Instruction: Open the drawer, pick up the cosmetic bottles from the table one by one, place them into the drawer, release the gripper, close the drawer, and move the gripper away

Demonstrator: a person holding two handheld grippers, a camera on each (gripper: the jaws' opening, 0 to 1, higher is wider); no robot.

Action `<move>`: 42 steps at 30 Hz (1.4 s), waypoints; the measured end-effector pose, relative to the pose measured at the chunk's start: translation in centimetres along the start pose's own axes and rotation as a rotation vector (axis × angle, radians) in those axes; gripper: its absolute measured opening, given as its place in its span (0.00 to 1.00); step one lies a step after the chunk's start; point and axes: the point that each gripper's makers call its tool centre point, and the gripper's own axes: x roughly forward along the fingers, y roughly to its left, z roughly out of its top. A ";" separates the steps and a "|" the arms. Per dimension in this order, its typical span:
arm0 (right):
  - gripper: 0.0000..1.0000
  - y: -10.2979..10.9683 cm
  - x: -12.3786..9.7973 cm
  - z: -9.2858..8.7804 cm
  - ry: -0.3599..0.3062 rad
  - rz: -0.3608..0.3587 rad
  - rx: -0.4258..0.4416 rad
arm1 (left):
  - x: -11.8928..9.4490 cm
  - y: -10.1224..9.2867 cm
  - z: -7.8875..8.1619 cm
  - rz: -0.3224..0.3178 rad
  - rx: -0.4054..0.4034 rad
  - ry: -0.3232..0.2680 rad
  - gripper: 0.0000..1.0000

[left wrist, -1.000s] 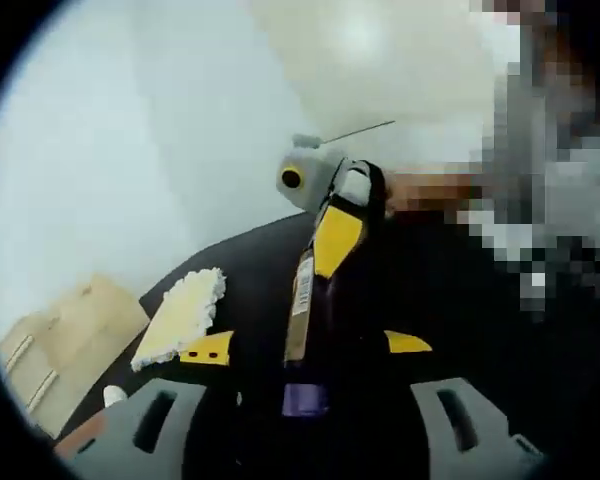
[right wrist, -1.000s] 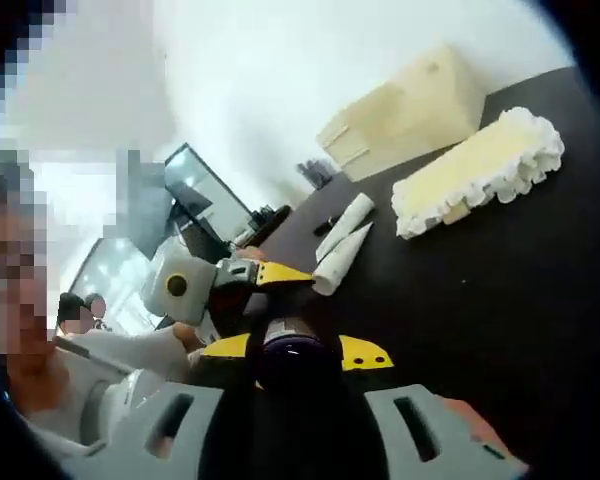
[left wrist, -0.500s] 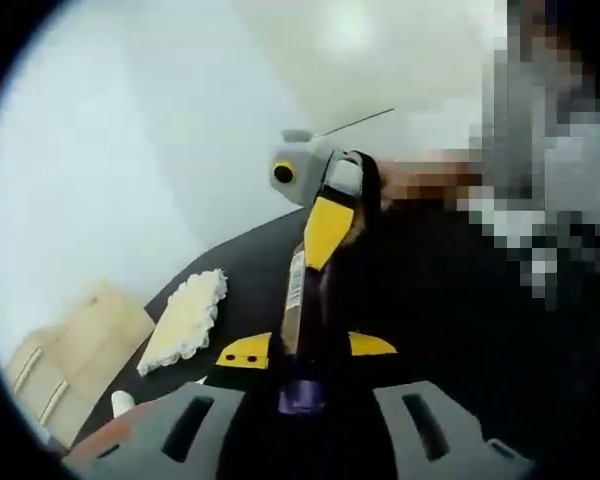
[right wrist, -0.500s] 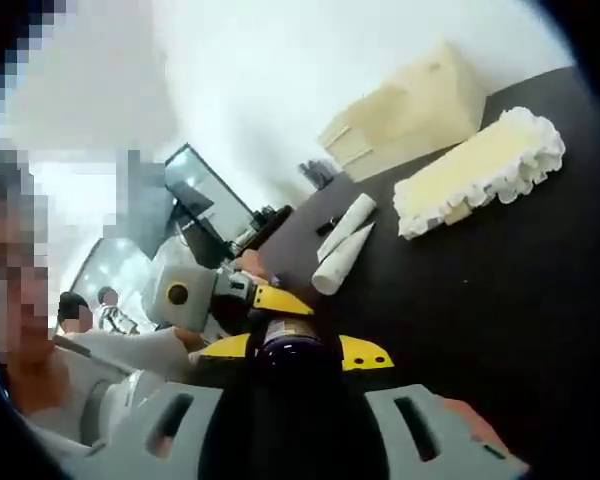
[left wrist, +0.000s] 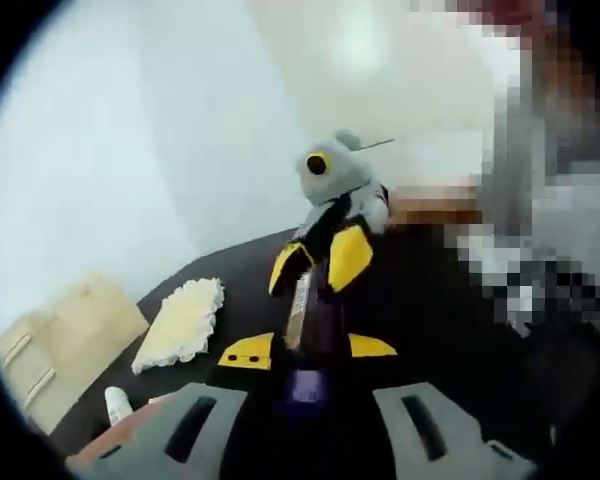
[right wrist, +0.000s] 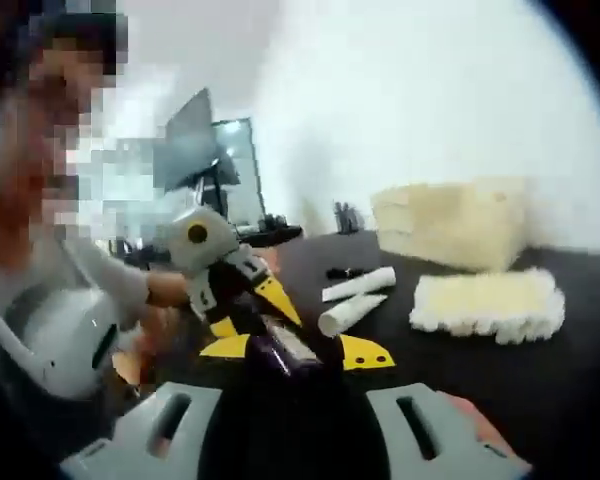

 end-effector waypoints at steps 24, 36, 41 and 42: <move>0.28 0.2 5.4 -2.1 0.406 0.080 -0.509 | -1.3 1.0 1.3 -0.028 -0.118 -0.081 0.19; 0.23 0.2 5.5 -2.6 0.389 0.057 -0.499 | -1.6 1.4 1.7 -0.022 -0.156 -0.109 0.19; 0.22 0.5 5.5 -2.0 0.305 0.081 -0.351 | -1.9 2.1 2.5 -0.042 -0.242 -0.199 0.21; 0.22 0.5 5.5 -1.9 0.290 0.088 -0.316 | -1.9 2.3 2.6 -0.037 -0.245 -0.206 0.21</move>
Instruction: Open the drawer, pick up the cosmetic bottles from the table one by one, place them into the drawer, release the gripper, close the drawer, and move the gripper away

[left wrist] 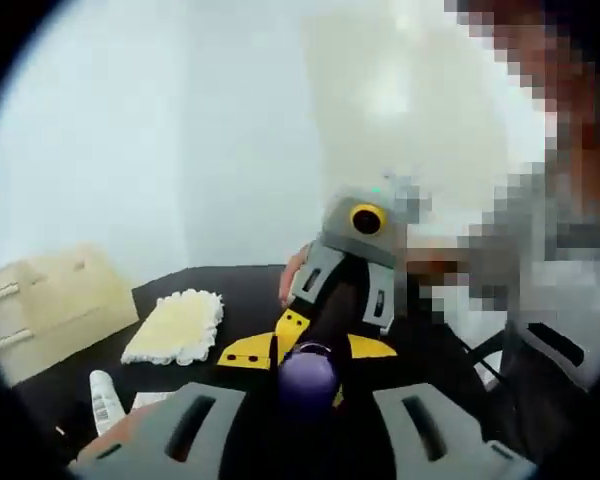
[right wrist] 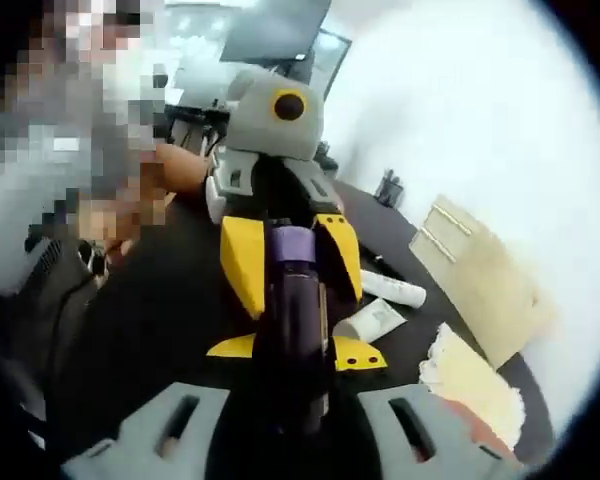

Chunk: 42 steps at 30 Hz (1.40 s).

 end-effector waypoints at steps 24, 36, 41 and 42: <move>0.00 -3.6 -2.5 0.9 -0.231 0.106 0.625 | -1.9 2.5 2.0 0.036 -0.173 -0.146 0.30; 0.08 -0.8 -4.4 3.3 -0.230 0.067 0.283 | -1.9 2.5 1.9 0.043 -0.156 -0.141 0.29; 0.16 2.8 -5.2 4.2 -0.221 0.149 0.041 | -2.2 2.4 2.0 0.062 -0.115 -0.133 0.29; 0.19 4.1 -5.4 4.3 -0.218 0.192 0.013 | -2.4 2.5 2.1 0.066 -0.115 -0.134 0.29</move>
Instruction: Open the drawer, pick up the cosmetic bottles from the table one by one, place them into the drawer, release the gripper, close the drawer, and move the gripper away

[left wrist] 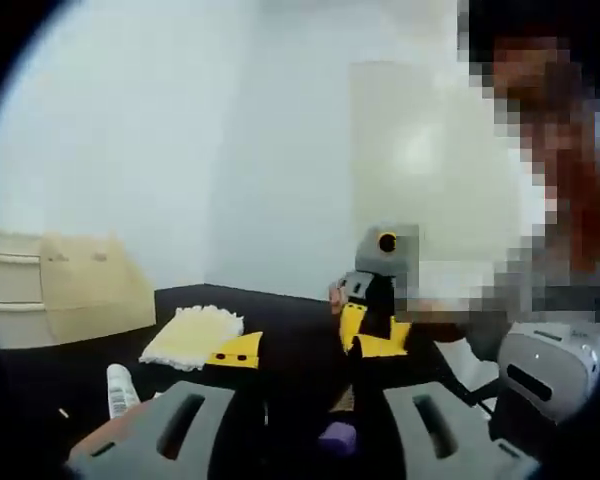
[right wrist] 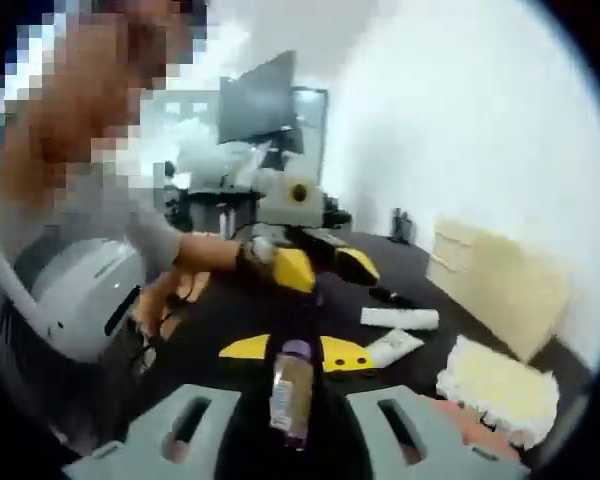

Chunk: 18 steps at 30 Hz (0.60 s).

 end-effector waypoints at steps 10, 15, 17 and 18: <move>0.26 0.8 1.7 -3.8 0.200 -0.050 -0.165 | -0.1 0.6 -0.3 0.019 -0.021 -0.003 0.28; 0.27 -0.2 1.9 -5.7 0.289 -0.092 -0.209 | -0.1 0.5 -0.3 0.013 -0.023 -0.005 0.28; 0.27 -0.5 1.8 -6.3 0.318 -0.101 -0.211 | -0.1 0.5 -0.3 0.013 -0.025 -0.008 0.28; 0.27 -0.5 1.9 -6.4 0.314 -0.098 -0.207 | -0.1 0.5 -0.2 0.013 -0.024 -0.008 0.28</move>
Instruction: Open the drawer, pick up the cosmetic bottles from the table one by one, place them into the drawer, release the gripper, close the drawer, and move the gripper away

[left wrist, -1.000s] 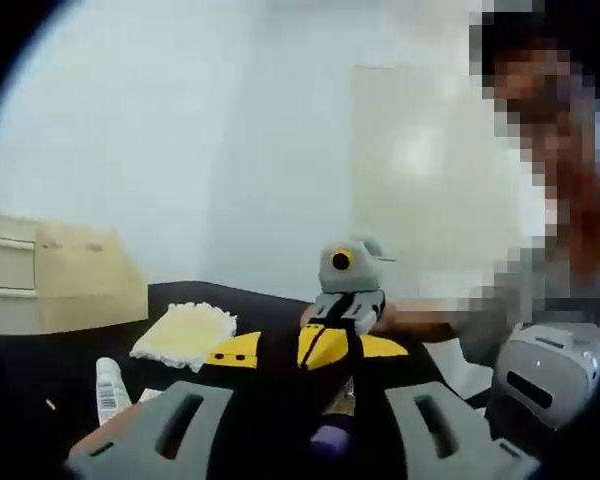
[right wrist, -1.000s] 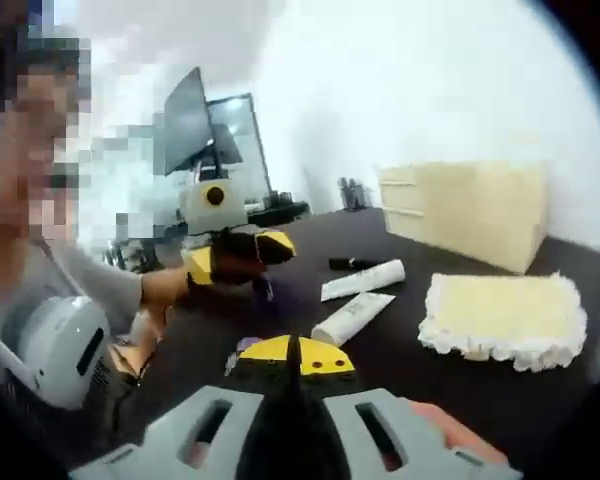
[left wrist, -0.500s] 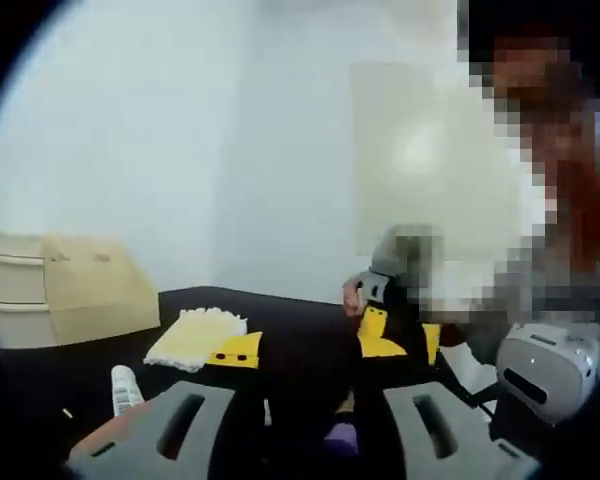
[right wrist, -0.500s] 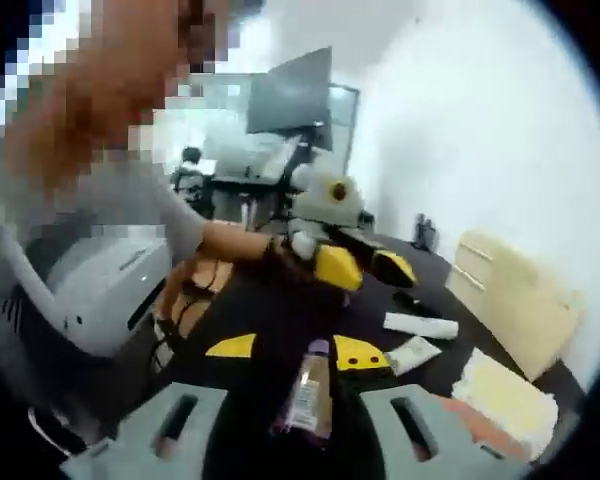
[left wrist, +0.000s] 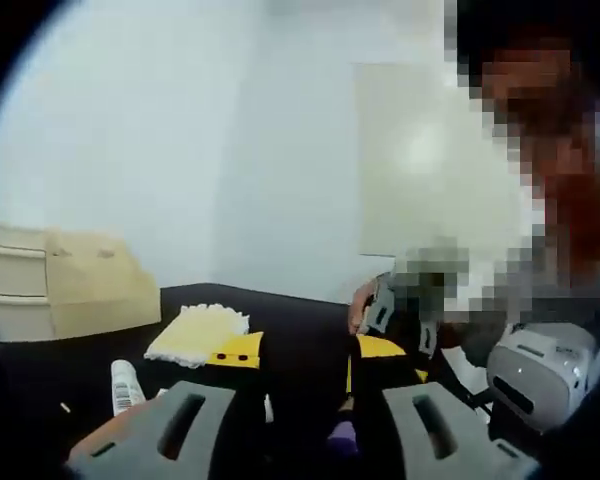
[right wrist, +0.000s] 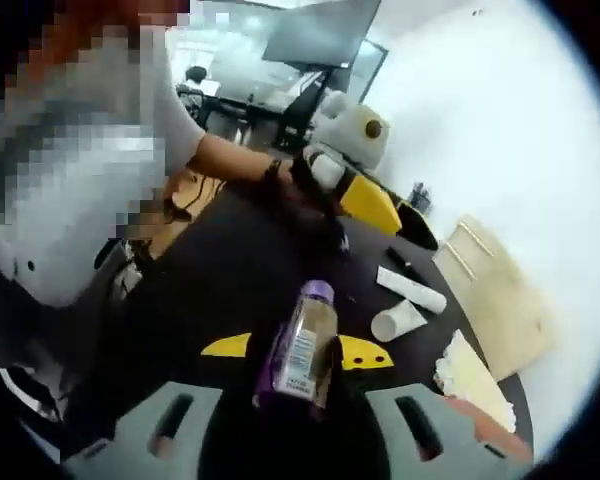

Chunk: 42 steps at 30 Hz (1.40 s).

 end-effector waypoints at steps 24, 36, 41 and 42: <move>0.22 -5.8 -0.1 -1.7 -0.025 -0.222 0.112 | 0.0 -0.5 0.1 -0.010 0.010 -0.003 0.28; 0.27 -6.2 -0.7 -1.6 -0.163 -0.050 0.339 | -0.1 -0.6 0.2 -0.016 0.006 -0.008 0.28; 0.28 -5.6 0.9 -3.7 -0.048 -0.071 0.258 | -0.1 -0.7 0.4 -0.017 0.010 -0.013 0.27; 0.26 -5.5 0.9 -3.4 -0.065 -0.067 0.258 | -0.1 -0.7 0.4 -0.018 0.010 -0.014 0.27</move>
